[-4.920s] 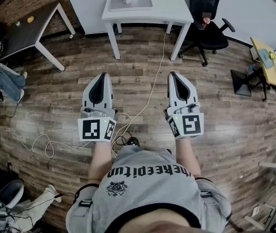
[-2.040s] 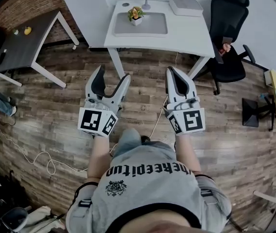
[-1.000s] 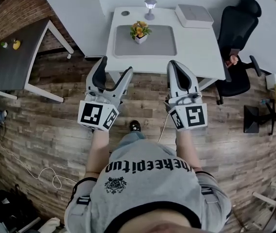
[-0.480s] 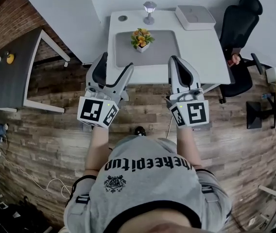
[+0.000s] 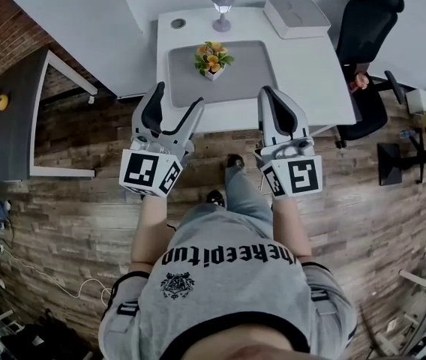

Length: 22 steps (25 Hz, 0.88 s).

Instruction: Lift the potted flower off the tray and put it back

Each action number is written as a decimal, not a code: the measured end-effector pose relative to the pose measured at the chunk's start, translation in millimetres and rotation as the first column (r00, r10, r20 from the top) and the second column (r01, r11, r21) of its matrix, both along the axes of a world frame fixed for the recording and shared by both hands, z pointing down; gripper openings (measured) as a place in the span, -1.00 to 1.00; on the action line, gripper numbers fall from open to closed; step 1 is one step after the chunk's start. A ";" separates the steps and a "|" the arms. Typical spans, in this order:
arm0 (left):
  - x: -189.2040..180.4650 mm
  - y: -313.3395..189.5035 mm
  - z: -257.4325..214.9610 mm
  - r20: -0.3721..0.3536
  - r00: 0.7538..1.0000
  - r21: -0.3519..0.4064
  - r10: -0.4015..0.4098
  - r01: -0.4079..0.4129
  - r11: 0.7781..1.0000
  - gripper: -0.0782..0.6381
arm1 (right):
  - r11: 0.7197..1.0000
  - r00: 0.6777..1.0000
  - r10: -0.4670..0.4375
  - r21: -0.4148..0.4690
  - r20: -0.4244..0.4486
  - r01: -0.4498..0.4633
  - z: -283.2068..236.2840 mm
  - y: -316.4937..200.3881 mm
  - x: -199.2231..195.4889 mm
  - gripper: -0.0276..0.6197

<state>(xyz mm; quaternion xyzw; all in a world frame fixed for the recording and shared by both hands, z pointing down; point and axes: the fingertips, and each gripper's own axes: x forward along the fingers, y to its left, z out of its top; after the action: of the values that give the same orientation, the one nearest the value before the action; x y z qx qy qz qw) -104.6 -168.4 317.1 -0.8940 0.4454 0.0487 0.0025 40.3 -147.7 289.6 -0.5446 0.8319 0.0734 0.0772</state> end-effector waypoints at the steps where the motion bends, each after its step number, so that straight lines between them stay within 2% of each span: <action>1: 1.4 -4.7 3.9 0.003 1.000 -0.008 0.001 -0.001 1.000 0.13 | 1.000 1.000 0.000 -0.007 -0.001 0.000 2.8 -4.7 0.8 -0.91; 13: 9.5 -89.0 43.8 0.038 0.999 -0.098 -0.009 0.013 0.995 0.13 | 0.997 0.998 -0.058 -0.059 -0.011 0.057 21.3 -99.2 -5.5 -0.91; 18: 13.7 -121.2 76.1 0.056 0.998 -0.170 -0.001 0.010 0.985 0.13 | 0.992 0.996 -0.088 -0.097 -0.022 0.086 34.5 -135.4 -10.7 -0.91; 22: 17.5 -137.4 110.0 0.082 0.997 -0.247 0.009 0.011 0.969 0.13 | 0.984 0.993 -0.112 -0.145 -0.026 0.107 51.7 -154.3 -14.4 -0.91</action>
<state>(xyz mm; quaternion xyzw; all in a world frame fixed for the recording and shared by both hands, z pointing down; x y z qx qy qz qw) -87.1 -305.8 427.2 -0.8883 0.4481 -0.0439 -0.0903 25.9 -302.1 341.3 -0.5008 0.8649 0.0185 0.0277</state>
